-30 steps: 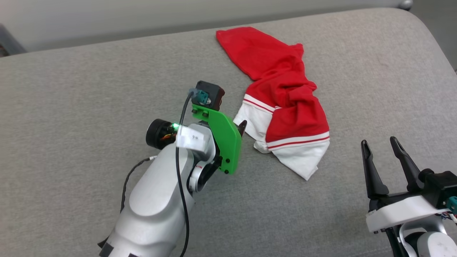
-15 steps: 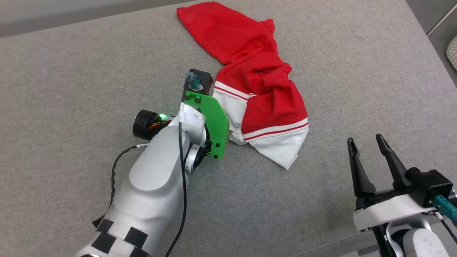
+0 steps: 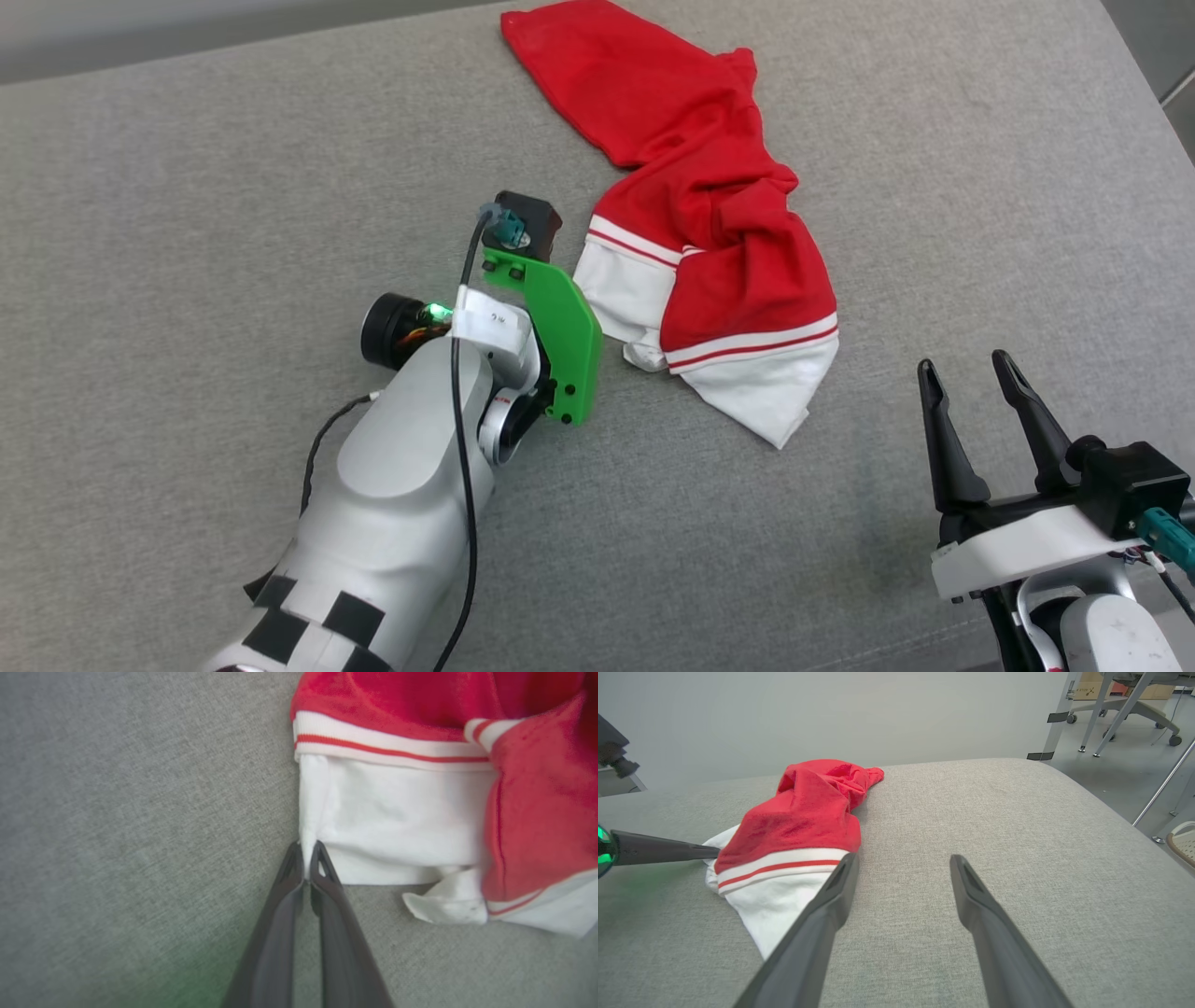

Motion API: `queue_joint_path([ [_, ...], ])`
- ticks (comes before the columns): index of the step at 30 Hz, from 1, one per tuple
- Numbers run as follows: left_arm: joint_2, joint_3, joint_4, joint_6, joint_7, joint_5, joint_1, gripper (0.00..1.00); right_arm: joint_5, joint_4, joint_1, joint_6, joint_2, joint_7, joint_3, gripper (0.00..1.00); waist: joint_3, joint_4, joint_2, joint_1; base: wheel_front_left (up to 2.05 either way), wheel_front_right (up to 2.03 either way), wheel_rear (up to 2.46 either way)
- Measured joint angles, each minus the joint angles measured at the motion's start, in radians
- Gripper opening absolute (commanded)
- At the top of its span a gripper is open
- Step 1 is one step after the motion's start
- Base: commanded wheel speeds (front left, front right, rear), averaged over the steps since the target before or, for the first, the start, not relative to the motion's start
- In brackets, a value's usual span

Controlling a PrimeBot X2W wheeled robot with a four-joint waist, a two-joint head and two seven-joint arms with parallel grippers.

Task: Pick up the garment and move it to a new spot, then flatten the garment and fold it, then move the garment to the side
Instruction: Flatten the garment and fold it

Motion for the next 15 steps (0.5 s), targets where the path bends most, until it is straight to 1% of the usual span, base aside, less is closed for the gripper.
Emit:
queue_joint_path([
  [4, 0.002, 0.011, -0.010, -0.006, -0.039, -0.027, 0.041, 0.00, 0.000, 0.001, 0.000, 0.000, -0.006, 0.005, -0.003, 1.00, -0.032, 0.024, 0.0000, 0.0000, 0.00, 0.00, 0.00],
  [7, 0.022, 0.026, -0.044, -0.014, -0.064, -0.047, 0.085, 0.00, 0.000, 0.002, 0.004, 0.000, -0.010, 0.014, -0.005, 1.00, -0.060, 0.045, 0.0000, 0.0000, 0.00, 0.00, 0.00],
  [8, 0.037, 0.025, -0.060, -0.016, -0.073, -0.046, 0.098, 0.00, 0.000, 0.003, 0.006, 0.000, -0.011, 0.018, -0.004, 1.00, -0.070, 0.051, 0.0000, 0.0000, 0.00, 0.00, 0.00],
  [11, 0.107, 0.030, -0.128, -0.026, -0.077, -0.042, 0.154, 0.00, 0.000, 0.002, 0.013, 0.000, -0.011, 0.026, -0.003, 1.00, -0.102, 0.074, 0.0000, 0.0000, 0.00, 0.00, 0.00],
  [13, 0.161, 0.041, -0.192, -0.029, -0.075, -0.044, 0.205, 0.00, 0.000, 0.002, 0.019, 0.000, -0.011, 0.030, -0.003, 1.00, -0.123, 0.093, 0.0000, 0.0000, 0.00, 0.00, 0.00],
  [15, 0.203, 0.057, -0.260, -0.029, -0.061, -0.056, 0.248, 0.00, 0.000, 0.006, 0.028, 0.000, -0.010, 0.032, -0.003, 1.00, -0.139, 0.111, 0.0000, 0.0000, 0.00, 0.00, 0.00],
])
